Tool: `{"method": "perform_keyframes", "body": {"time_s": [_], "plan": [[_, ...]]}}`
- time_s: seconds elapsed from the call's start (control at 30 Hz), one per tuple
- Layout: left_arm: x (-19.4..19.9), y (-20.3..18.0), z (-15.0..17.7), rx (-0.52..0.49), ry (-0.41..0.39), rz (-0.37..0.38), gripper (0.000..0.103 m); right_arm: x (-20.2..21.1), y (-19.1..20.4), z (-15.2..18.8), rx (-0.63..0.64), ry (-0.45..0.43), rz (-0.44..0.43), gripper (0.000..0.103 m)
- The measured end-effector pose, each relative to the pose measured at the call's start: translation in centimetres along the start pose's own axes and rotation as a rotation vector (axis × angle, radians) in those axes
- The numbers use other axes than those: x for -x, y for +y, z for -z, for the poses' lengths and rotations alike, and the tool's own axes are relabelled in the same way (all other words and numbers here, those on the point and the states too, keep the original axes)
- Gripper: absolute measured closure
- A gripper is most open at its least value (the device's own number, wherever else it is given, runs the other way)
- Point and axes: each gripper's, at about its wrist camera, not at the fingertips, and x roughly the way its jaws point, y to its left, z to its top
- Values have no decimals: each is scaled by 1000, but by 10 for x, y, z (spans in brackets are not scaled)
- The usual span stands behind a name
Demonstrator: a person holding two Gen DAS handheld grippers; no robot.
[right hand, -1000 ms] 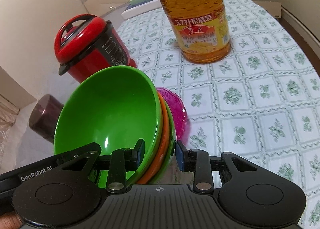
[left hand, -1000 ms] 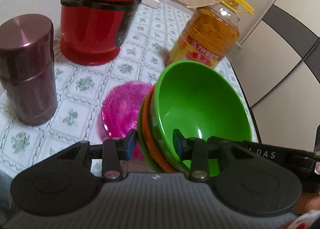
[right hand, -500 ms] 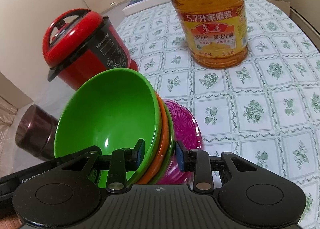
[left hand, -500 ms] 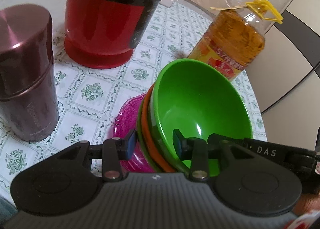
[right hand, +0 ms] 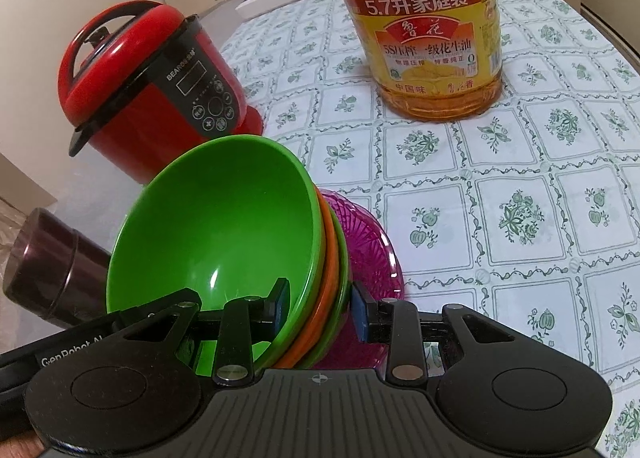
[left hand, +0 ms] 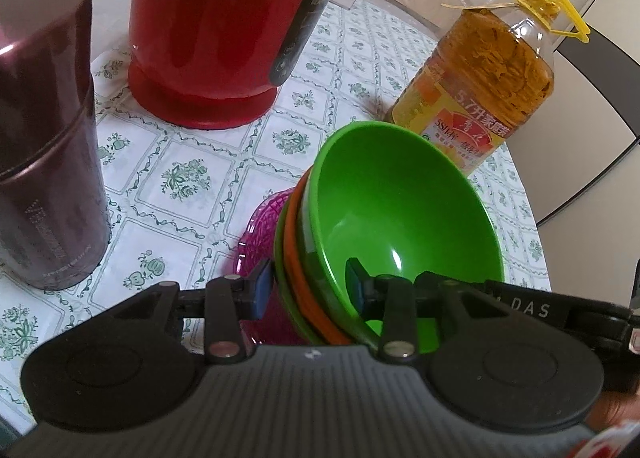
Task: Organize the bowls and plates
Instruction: 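Lift the bowl stack with both grippers and carry it over the pink plates, then lower the bowl stack onto the pink plates and open both grippers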
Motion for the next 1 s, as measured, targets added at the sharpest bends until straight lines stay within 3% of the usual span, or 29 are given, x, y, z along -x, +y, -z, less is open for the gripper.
{"method": "perform_keyframes", "body": {"time_s": [0.77,1.0], "plan": [[-5,5,11,3,-50,24,64,-6,-4,5,47,-21,-6,69],[3,7,14,30,-98,7,56,-1,-3,7,51,-40,-8,59]]}}
